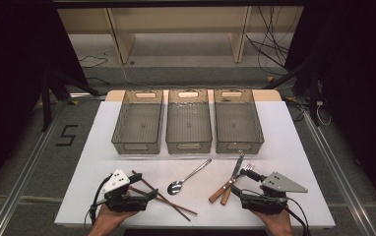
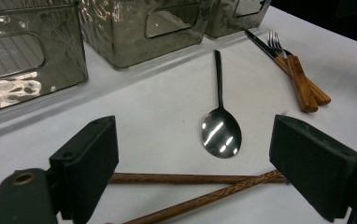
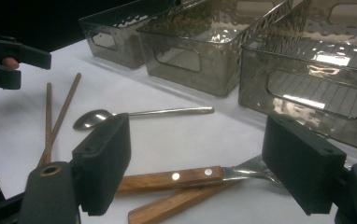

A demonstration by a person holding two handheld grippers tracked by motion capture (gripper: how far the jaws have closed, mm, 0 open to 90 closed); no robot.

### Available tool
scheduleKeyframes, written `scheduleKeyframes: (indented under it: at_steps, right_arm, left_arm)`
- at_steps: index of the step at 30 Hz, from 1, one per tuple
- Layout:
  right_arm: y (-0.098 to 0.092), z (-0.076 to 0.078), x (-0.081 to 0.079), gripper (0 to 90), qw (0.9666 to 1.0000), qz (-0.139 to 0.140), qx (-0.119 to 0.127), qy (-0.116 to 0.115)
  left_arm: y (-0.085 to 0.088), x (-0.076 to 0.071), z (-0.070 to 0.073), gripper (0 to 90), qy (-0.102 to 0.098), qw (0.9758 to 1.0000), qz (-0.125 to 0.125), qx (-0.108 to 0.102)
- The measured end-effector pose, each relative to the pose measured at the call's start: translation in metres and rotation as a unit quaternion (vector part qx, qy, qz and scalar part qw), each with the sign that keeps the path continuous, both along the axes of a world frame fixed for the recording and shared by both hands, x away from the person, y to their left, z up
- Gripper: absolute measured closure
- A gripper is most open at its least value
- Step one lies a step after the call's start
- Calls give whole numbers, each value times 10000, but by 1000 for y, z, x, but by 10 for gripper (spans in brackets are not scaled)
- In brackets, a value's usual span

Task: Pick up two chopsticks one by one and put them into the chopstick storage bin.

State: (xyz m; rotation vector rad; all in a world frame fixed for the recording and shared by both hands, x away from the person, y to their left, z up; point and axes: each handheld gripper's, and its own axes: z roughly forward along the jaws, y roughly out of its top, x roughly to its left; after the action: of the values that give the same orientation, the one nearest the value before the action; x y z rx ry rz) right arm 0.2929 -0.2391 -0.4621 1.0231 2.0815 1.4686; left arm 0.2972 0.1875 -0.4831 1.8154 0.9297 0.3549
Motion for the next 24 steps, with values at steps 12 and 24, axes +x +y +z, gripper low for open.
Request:
scheduleKeyframes:
  at_steps: [12,24]
  right_arm:
    - [0,1,0,248,10000,-9,5,-12]
    - [-2,1,1,249,10000,-12,39,-25]
  left_arm:
    - [0,4,7,154,53,9996,-4,282]
    - [-3,19,35,161,92,9965,-267,790]
